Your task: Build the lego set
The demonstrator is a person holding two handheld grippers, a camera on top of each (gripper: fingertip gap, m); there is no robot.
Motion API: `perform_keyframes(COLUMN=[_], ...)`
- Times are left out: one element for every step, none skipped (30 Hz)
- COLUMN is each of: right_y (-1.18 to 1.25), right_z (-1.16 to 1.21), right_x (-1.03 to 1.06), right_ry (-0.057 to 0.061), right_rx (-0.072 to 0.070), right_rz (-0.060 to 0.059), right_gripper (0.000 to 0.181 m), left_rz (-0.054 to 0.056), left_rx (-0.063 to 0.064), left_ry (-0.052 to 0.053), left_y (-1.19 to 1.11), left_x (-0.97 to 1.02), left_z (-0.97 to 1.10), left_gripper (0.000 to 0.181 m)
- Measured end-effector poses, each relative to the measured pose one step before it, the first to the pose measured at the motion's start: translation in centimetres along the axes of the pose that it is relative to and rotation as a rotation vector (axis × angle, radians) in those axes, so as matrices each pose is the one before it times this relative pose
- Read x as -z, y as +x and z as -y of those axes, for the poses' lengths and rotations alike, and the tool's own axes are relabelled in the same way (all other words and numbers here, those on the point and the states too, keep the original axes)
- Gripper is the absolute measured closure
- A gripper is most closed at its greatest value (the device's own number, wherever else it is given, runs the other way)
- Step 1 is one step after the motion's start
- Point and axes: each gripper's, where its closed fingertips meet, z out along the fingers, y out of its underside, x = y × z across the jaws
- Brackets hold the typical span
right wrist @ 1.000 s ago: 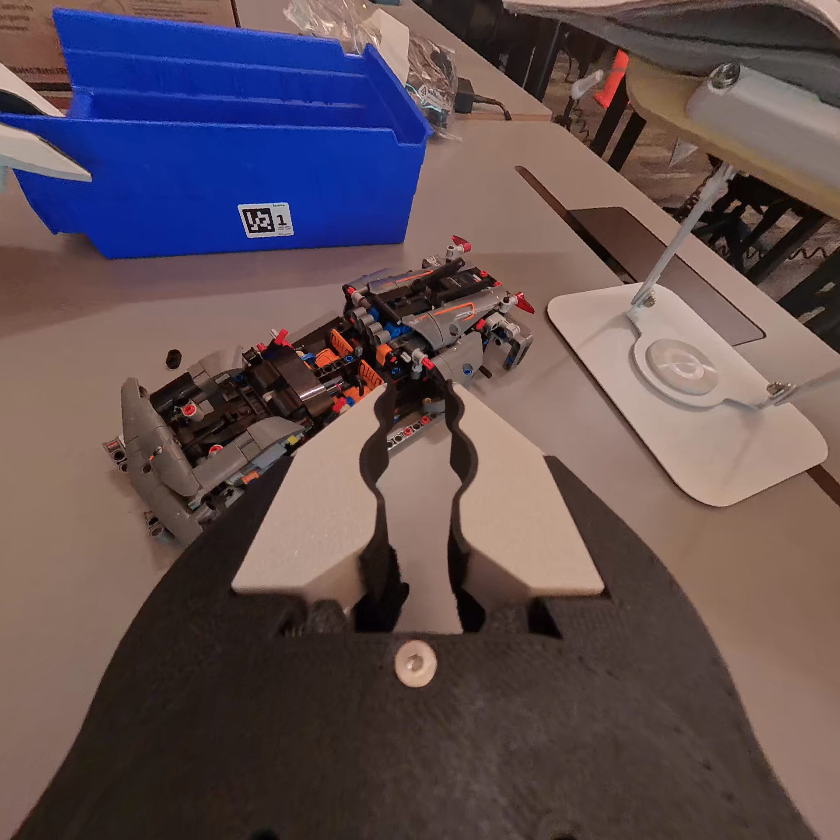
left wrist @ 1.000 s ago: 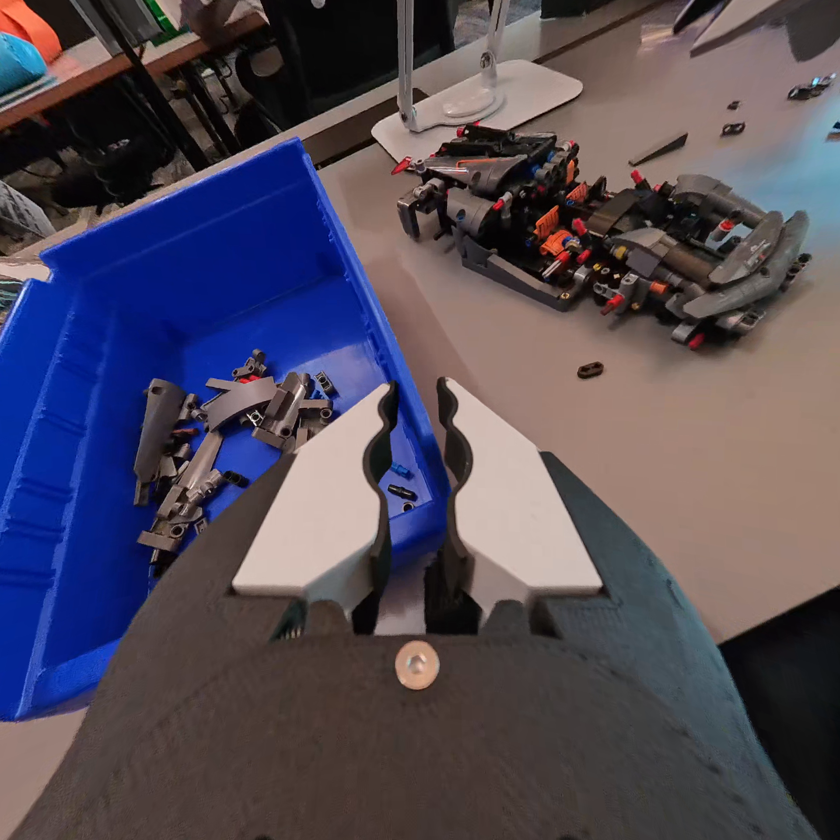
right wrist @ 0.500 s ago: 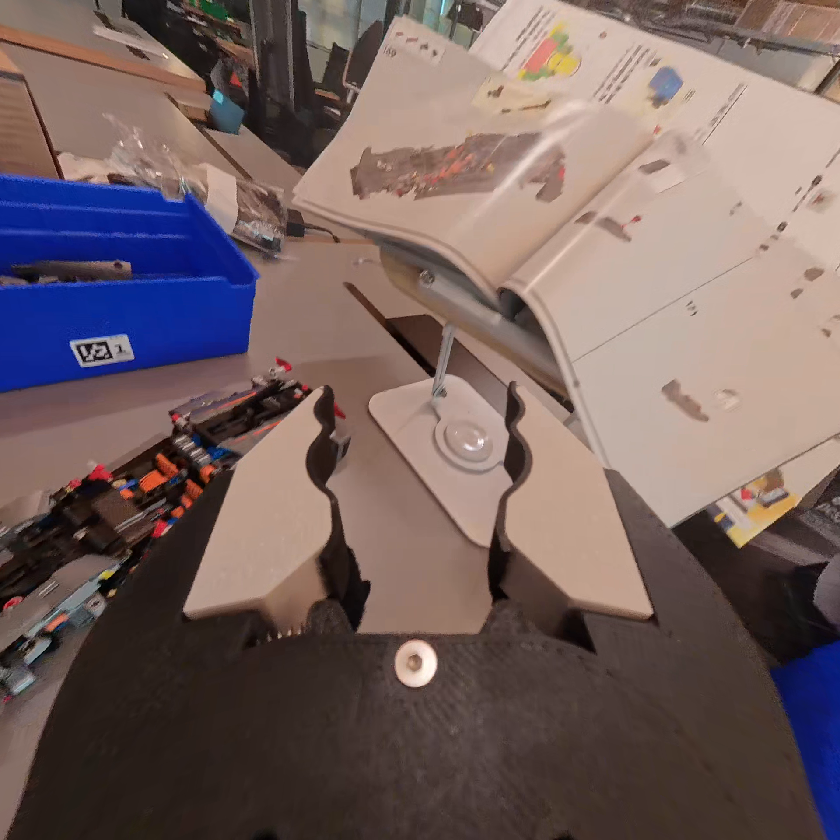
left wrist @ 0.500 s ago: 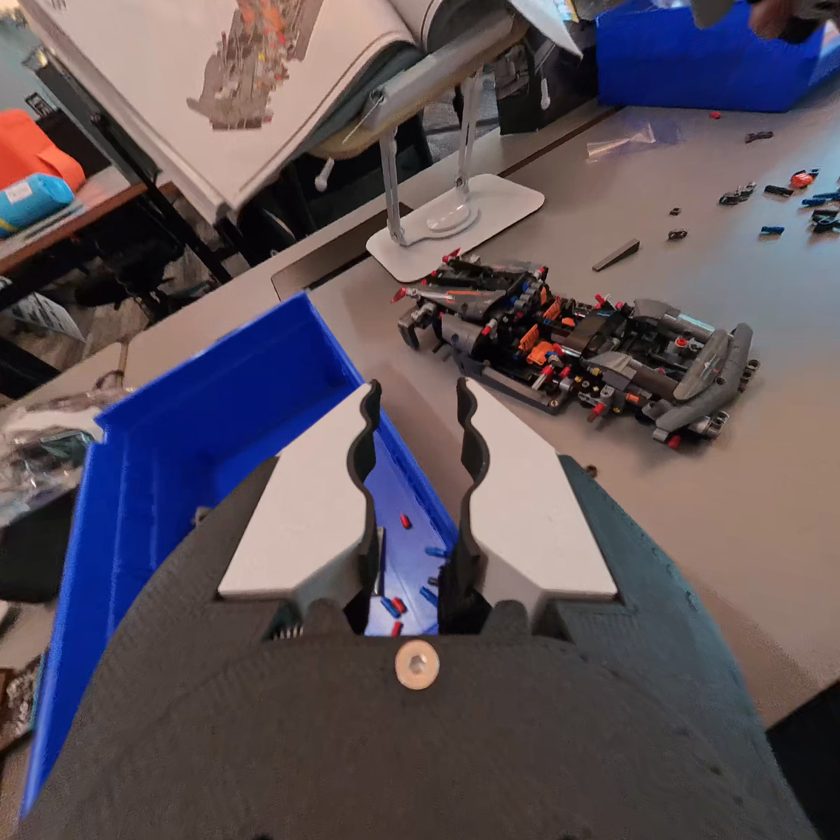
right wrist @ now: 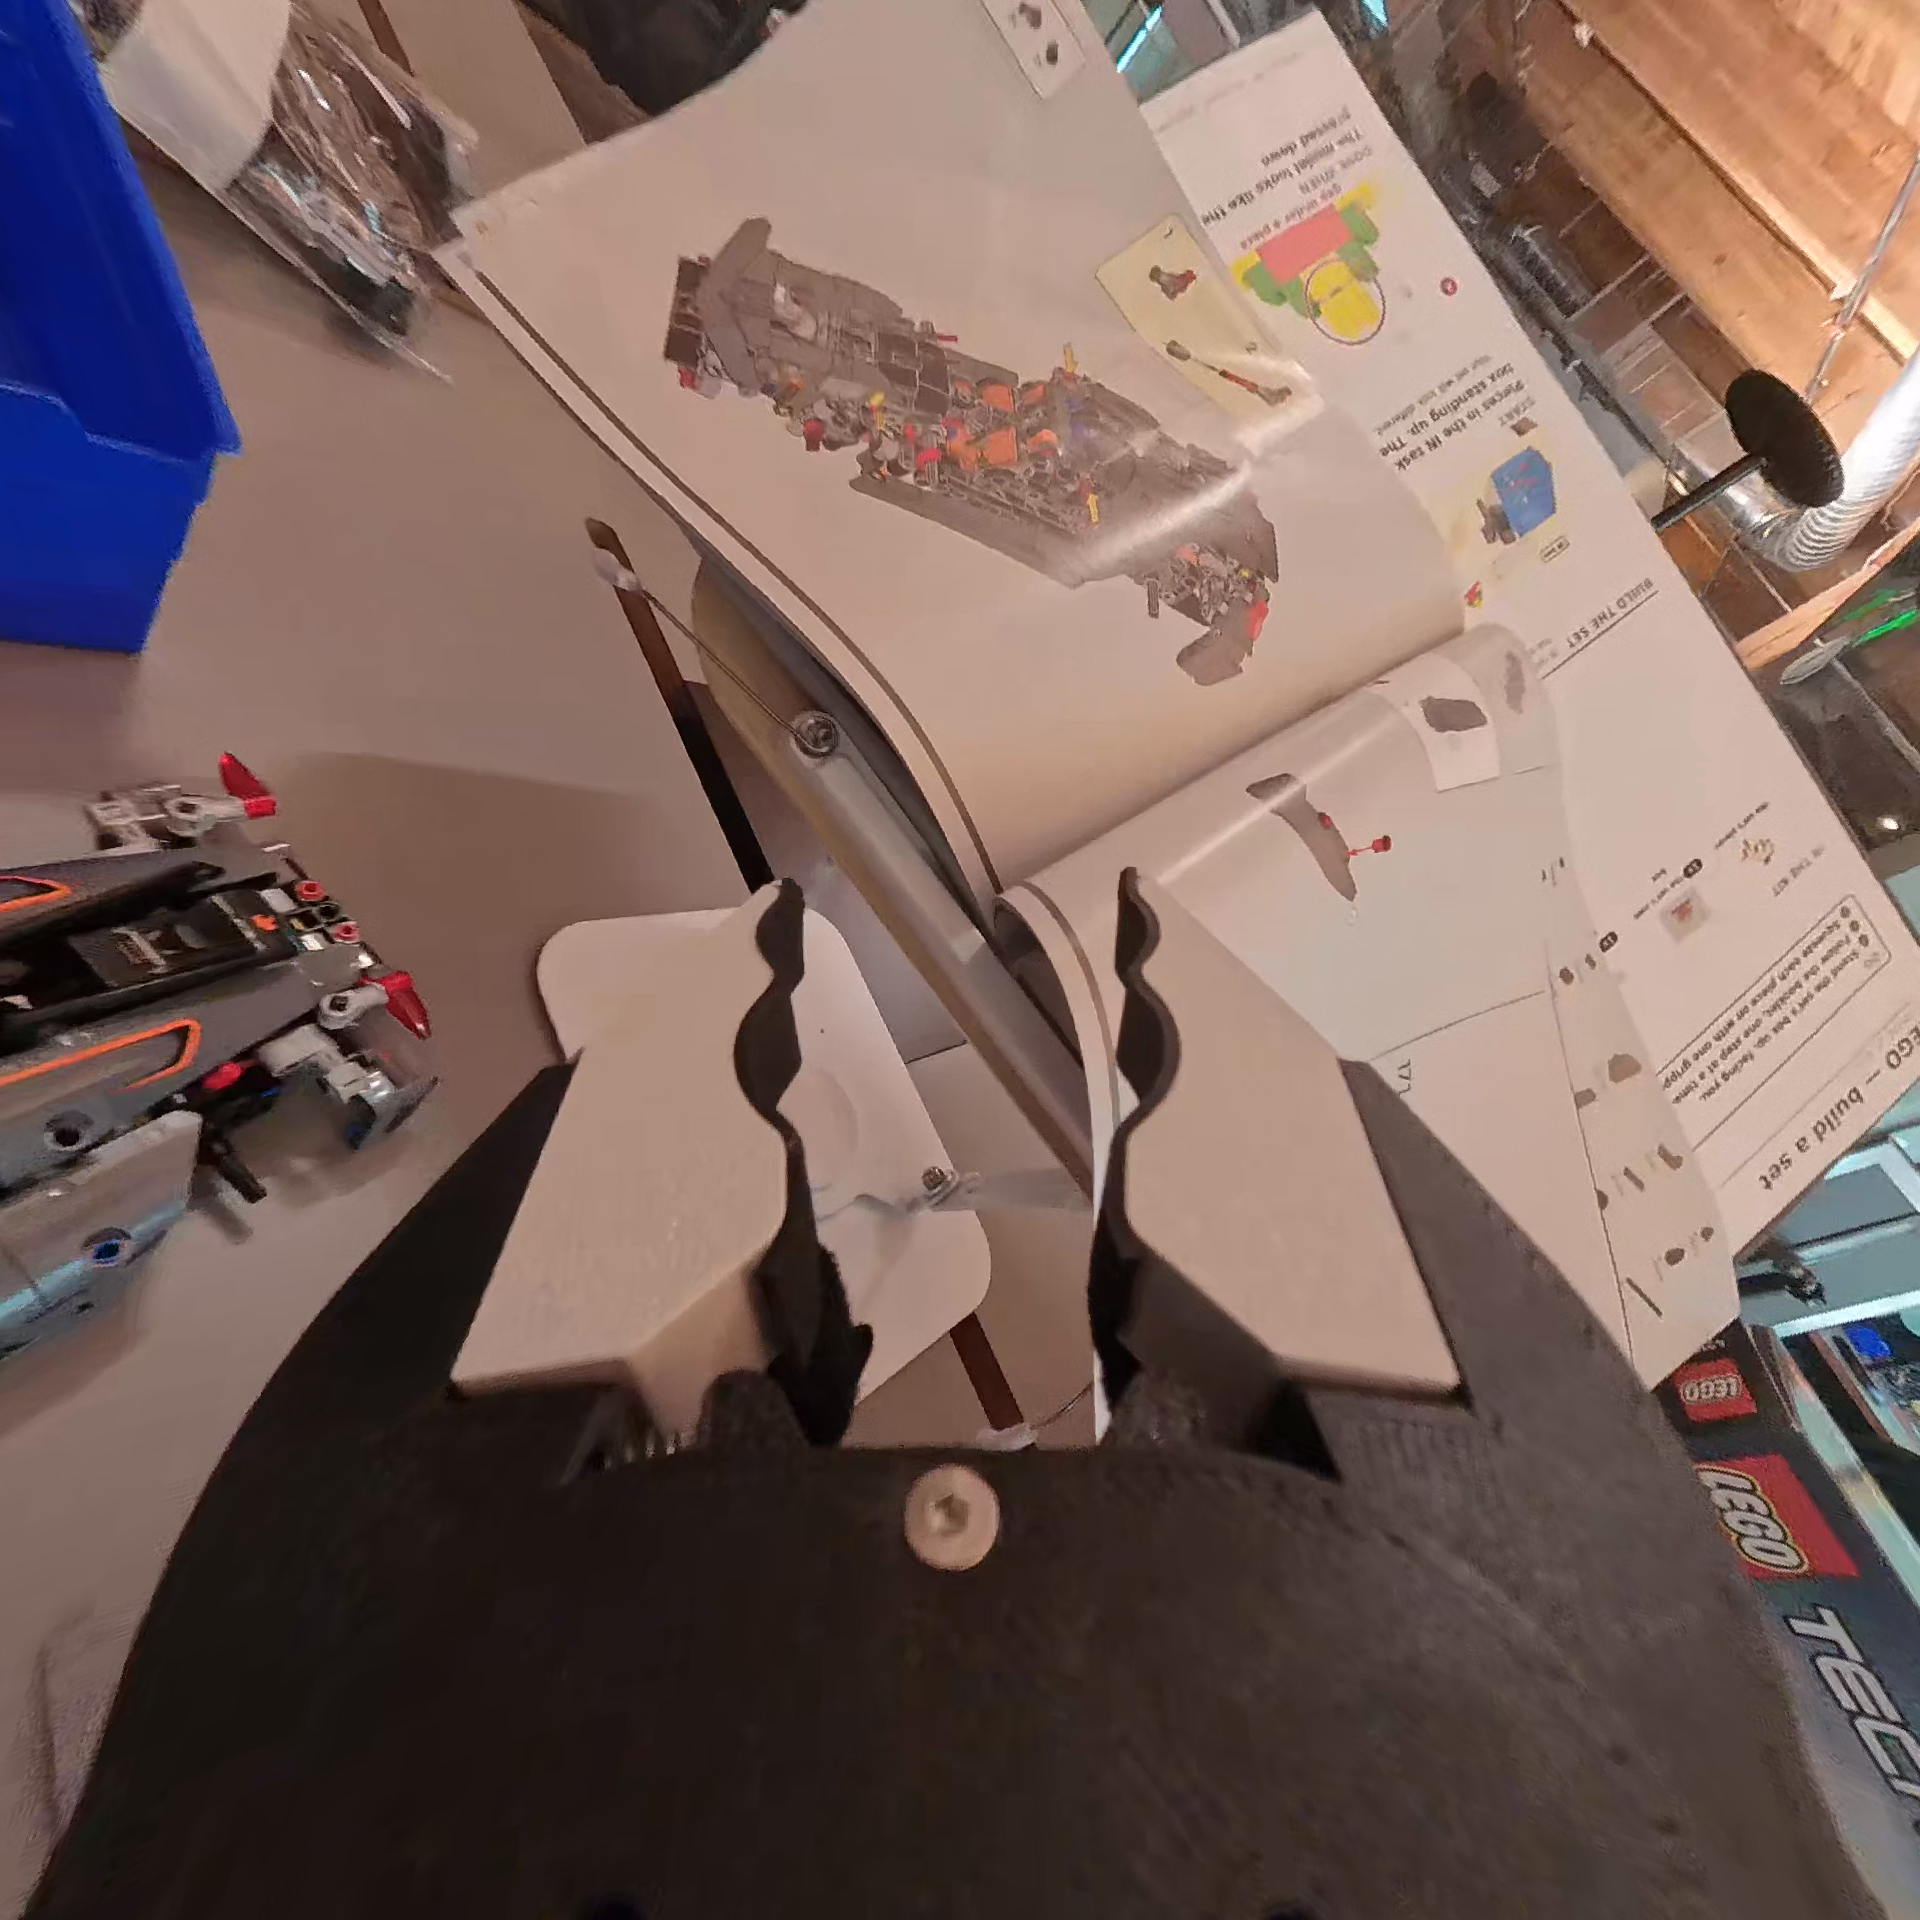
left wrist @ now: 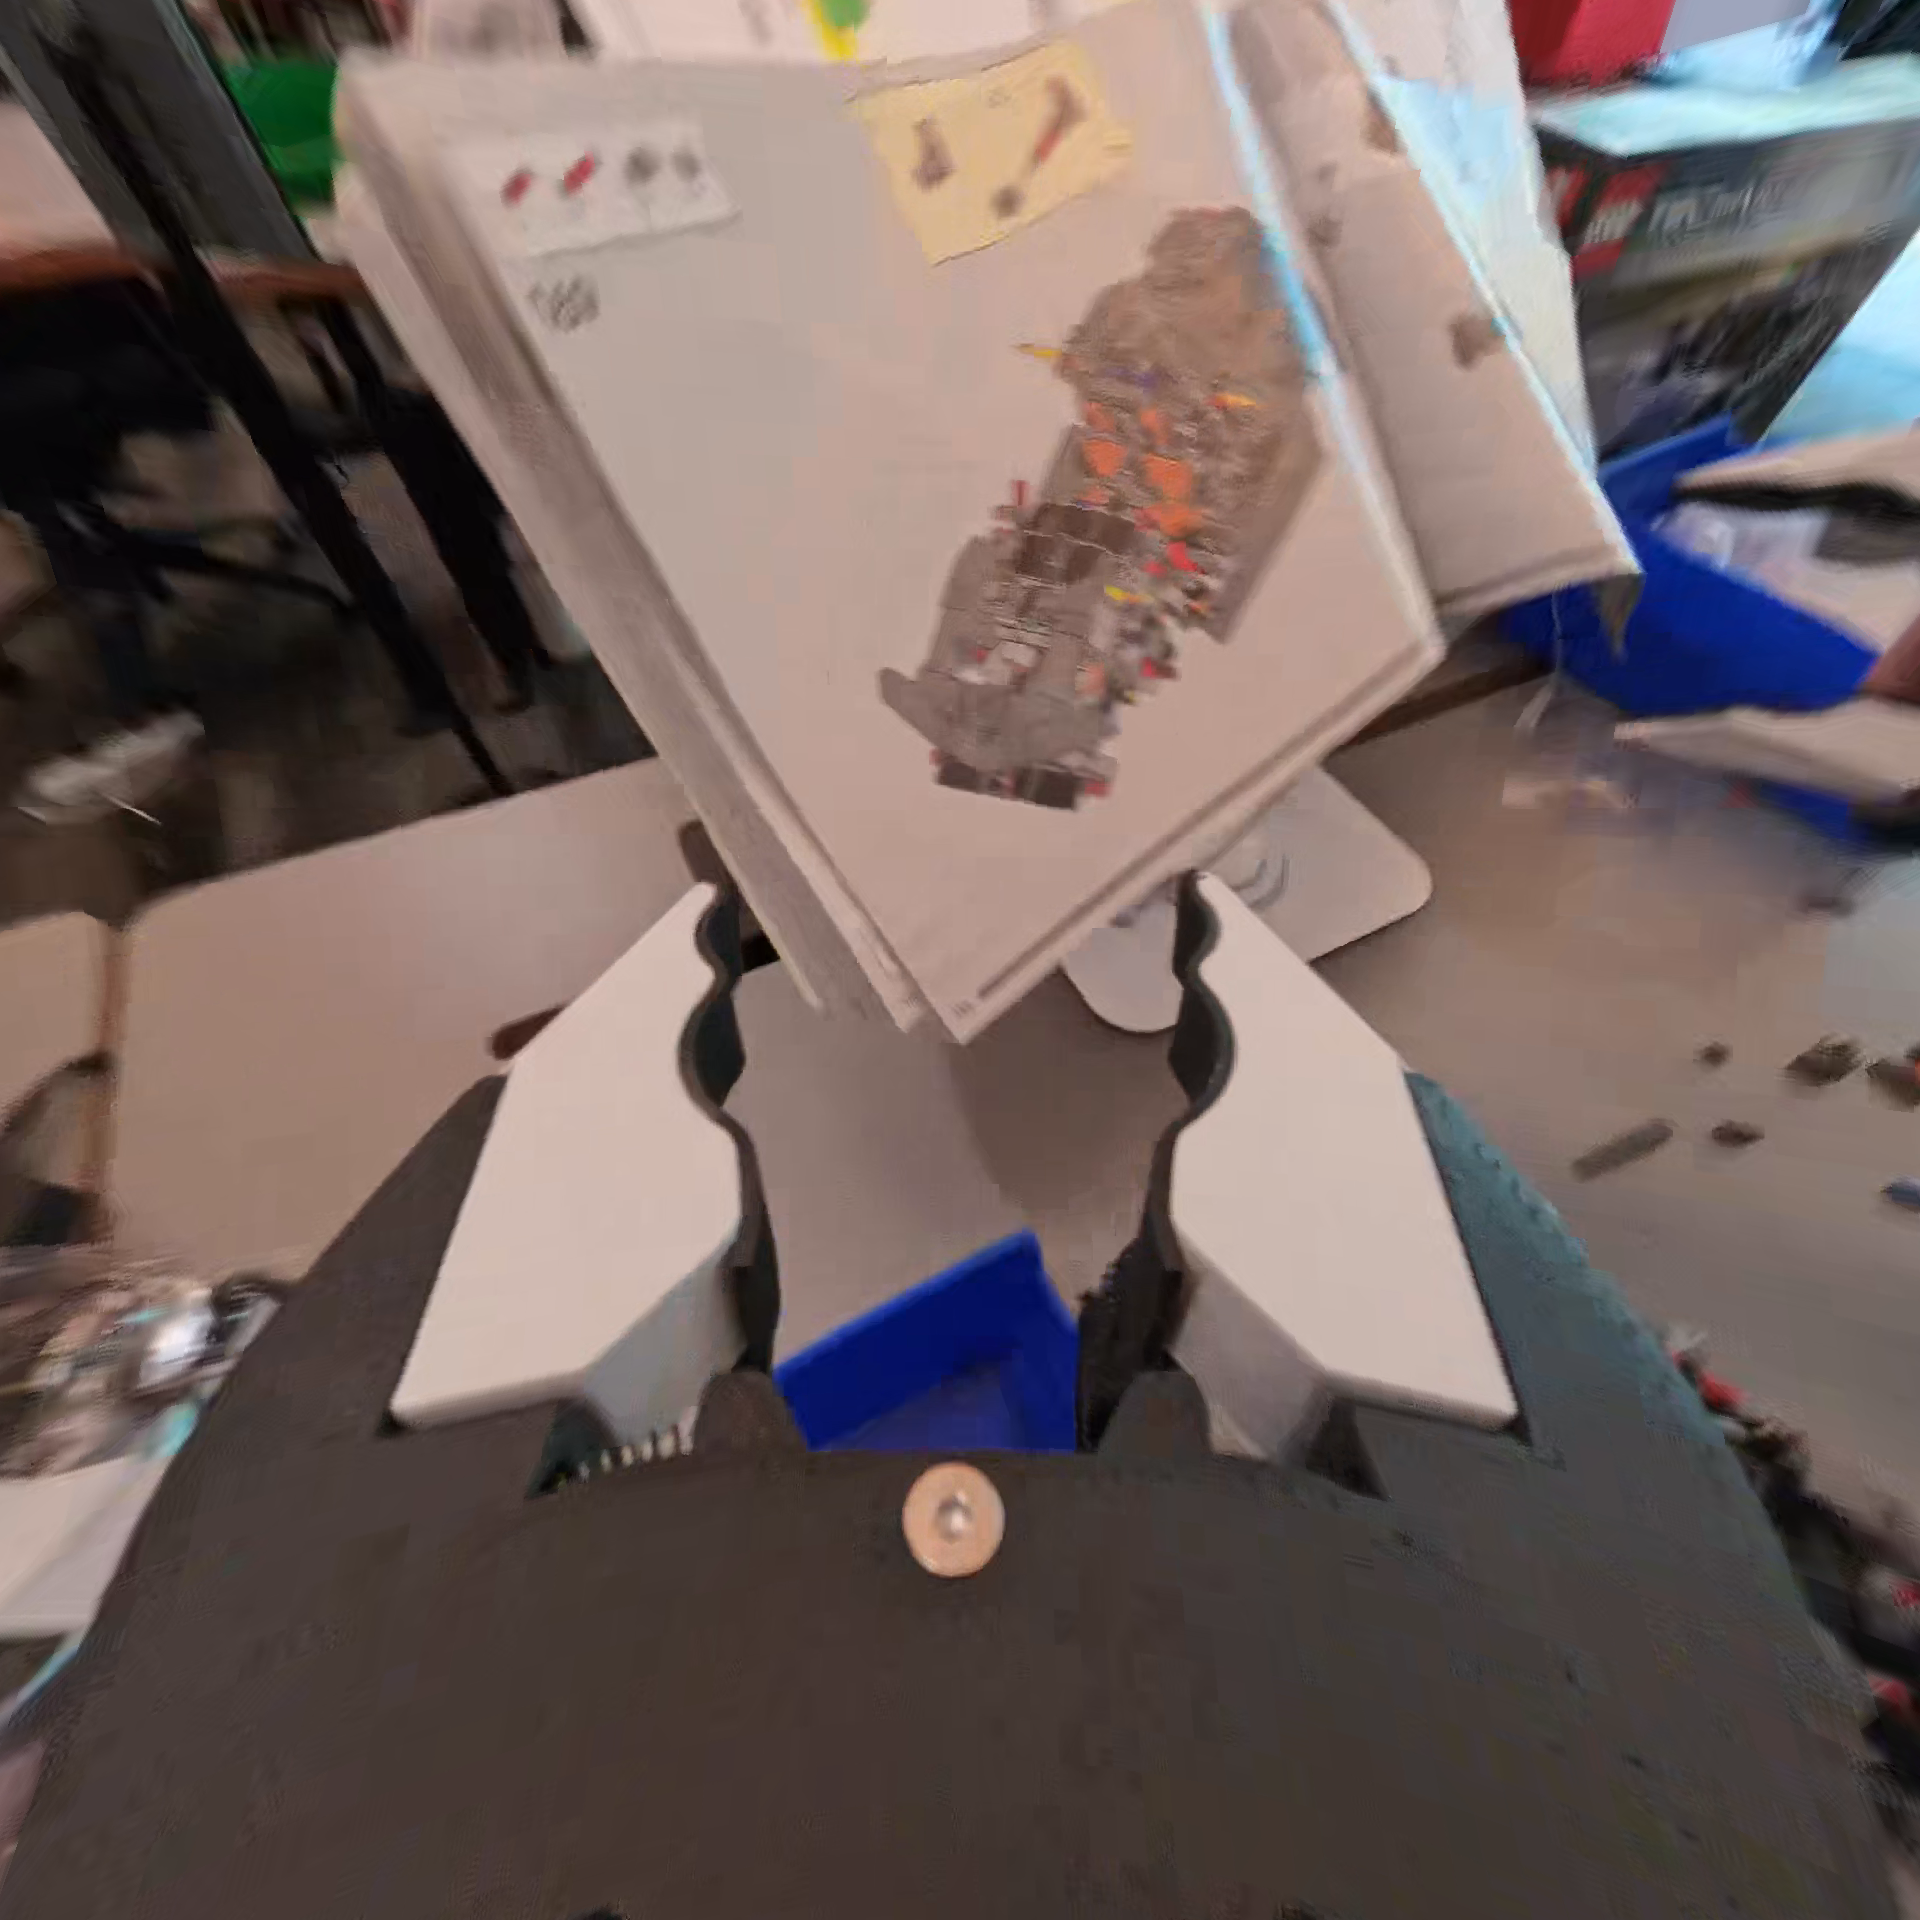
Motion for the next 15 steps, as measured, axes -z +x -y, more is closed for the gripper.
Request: perform_keyframes(right_y=[0.445, 0.356, -0.102, 0.144, 0.371, 0.374, 0.51, 0.704, 0.837, 1.232, 1.599, 1.583, 1.636, 1.936, 2.036], right_z=[-0.445, -0.81, -1.366, -1.266, -0.891, -1.023, -0.944, -0.426, -0.043, 0.043, -0.012, 0.121, -0.004, -0.43, -0.632], right_x=[-0.367, -0.472, -0.651, -0.6, -0.341, -0.241, -0.083, 0.189, 0.485, 0.647, 0.64, 0.62, 0.616, 0.369, 0.269], right_ry=[0.0021, -0.012, -0.047, -0.0486, -0.0208, -0.0332, -0.0327, 0.0094, 0.0376, 0.0423, 0.0323, 0.0356, 0.032, 0.0085, -0.0045], right_rx=[-0.0072, -0.0117, -0.01, -0.0047, -0.0025, -0.0316, -0.0437, -0.032, -0.0358, -0.074, -0.1099, -0.1061, -0.091, -0.0857, -0.0713], right_rz=[-0.0209, -0.0126, 0.0212, 0.0049, -0.0091, 0.0053, 0.0108, 0.0038, 0.0021, -0.0034, -0.0021, 0.0109, 0.0059, -0.0197, -0.0277], right_gripper=[0.119, 0.115, 0.106, 0.096, 0.098, 0.098, 0.093, 0.092, 0.093, 0.097, 0.095, 0.08, 0.074, 0.073, 0.073], left_rz=[-0.0505, -0.0595, -0.0378, -0.0301, -0.0772, -0.093, -0.0611, -0.0452, -0.0386, -0.0159, -0.0405, -0.0423, -0.0199, -0.0203, -0.0249], left_rx=[0.103, 0.0898, 0.0636, 0.0446, 0.0492, 0.0594, 0.0415, 0.0087, -0.0035, 0.0035, 0.0016, 0.0035, 0.0016, -0.0011, 0.0069], left_ry=[-0.0152, -0.0097, -0.0097, -0.0082, -0.0084, -0.0106, -0.0035, 0.004, 0.0017, 0.0133, 0.017, -0.0023, -0.0068, -0.0015, -0.0067], left_y=[-1.036, -0.722, -0.834, -0.68, 0.209, 0.523, 0.143, 0.117, 0.145, -0.089, 0.405, 0.45, 0.103, 0.091, 0.091], left_x=[-1.648, -1.461, -1.262, -1.115, -0.976, -0.852, -0.714, -0.596, -0.47, -0.336, -0.302, -0.353, -0.347, -0.32, -0.339], left_z=[-0.193, -0.134, -0.191, -0.218, -0.22, -0.252, -0.182, -0.062, -0.096, 0.106, 0.184, -0.084, -0.191, -0.198, -0.296], left_gripper=[0.089, 0.087, 0.085, 0.084, 0.087, 0.09, 0.093, 0.098, 0.105, 0.107, 0.111, 0.112, 0.113, 0.114, 0.114])
